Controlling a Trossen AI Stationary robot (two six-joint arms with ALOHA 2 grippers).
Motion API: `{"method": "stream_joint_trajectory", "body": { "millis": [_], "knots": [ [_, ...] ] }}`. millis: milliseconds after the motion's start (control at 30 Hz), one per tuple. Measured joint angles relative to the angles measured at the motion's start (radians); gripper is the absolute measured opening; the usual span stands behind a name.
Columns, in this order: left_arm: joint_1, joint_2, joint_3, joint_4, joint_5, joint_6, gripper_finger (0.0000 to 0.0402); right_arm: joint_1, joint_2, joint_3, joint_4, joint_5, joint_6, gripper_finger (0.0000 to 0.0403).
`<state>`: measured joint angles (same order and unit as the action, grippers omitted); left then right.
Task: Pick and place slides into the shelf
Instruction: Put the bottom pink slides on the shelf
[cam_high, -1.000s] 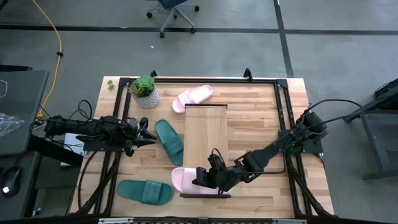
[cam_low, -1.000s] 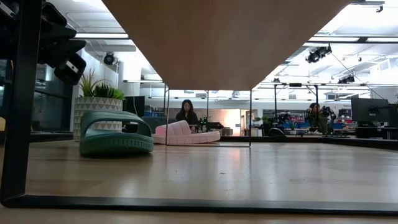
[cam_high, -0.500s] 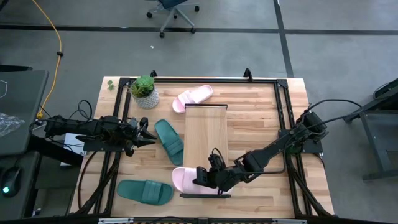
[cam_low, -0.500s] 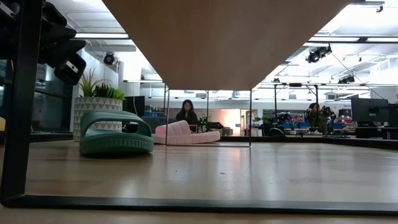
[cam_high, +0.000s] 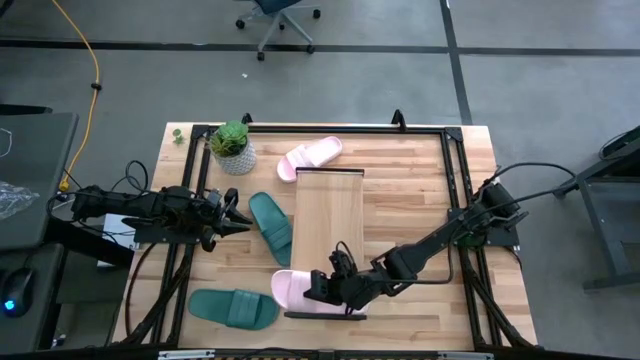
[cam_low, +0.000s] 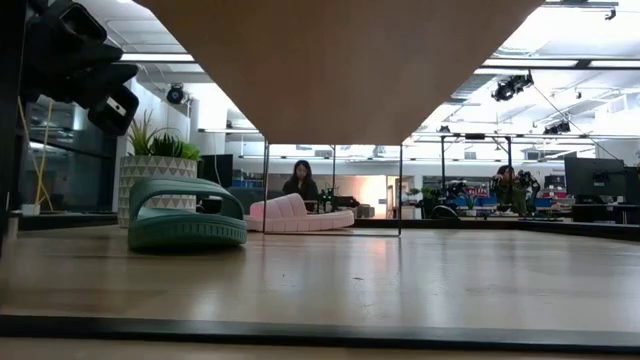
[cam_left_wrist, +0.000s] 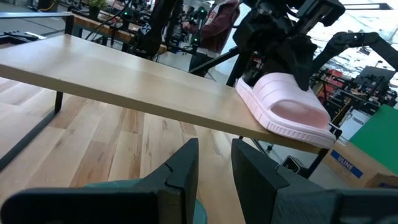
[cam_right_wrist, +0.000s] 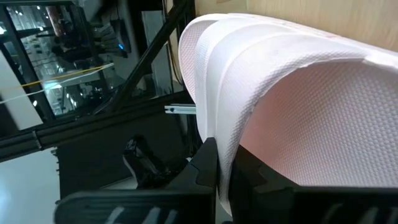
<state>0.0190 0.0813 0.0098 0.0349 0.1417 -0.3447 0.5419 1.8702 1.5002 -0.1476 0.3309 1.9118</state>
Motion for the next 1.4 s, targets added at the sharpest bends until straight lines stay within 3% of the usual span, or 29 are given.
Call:
{"method": "stream_joint_trajectory", "body": {
  "millis": [467,800,1400],
  "knots": [
    [0.0,0.0,0.0,0.0,0.0,0.004,0.0085,0.0,0.001,0.0,0.01,-0.001,-0.008,0.0004],
    [0.0,0.0,0.0,0.0,0.0,0.004,0.0085,0.0,0.001,0.0,0.014,-0.003,-0.005,0.007],
    [0.0,0.0,0.0,0.0,0.0,0.004,0.0085,0.001,0.001,0.0,0.015,-0.007,-0.008,0.0074]
  ]
}}
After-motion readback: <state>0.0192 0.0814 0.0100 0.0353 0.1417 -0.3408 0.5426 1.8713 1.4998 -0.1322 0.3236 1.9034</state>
